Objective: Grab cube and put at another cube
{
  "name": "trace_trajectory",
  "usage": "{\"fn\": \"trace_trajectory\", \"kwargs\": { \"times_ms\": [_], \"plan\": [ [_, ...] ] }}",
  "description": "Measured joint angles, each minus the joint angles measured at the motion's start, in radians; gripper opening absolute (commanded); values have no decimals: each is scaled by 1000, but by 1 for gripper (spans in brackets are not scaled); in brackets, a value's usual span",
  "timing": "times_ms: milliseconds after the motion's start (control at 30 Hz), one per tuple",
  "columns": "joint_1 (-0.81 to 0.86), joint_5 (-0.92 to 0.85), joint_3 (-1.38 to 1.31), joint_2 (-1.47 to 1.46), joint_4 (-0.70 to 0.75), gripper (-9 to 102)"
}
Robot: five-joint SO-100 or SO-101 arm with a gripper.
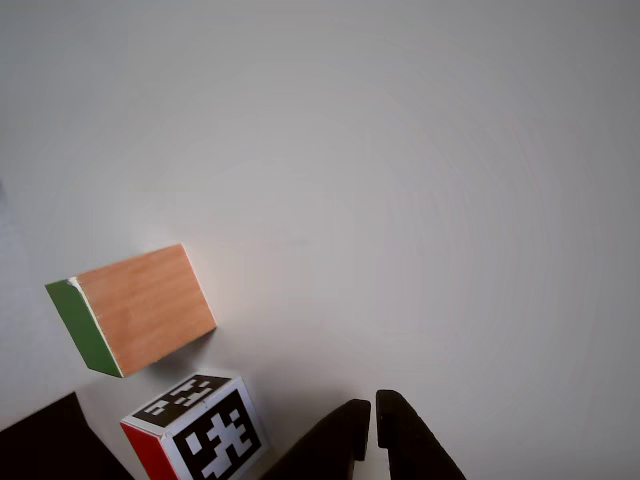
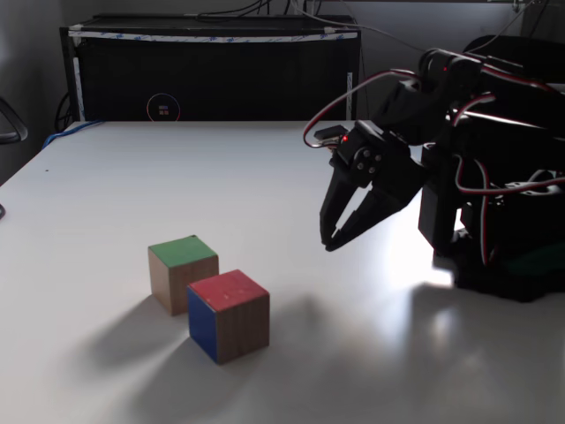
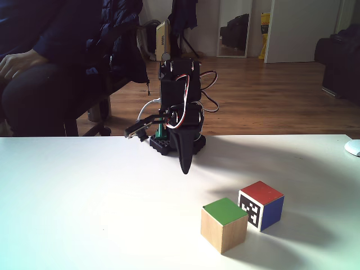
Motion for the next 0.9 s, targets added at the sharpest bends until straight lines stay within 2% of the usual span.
{"fn": "trace_trajectory", "kwargs": {
  "times_ms": [200,533,633,800,900],
  "plan": [
    [49,77,3,0,-55,0],
    [66,71,3,0,-57,1],
    [67,49,2,0,-55,13],
    [17,46,-74,0,-48,15],
    [-28,37,-123,-32,-55,21]
  ]
}}
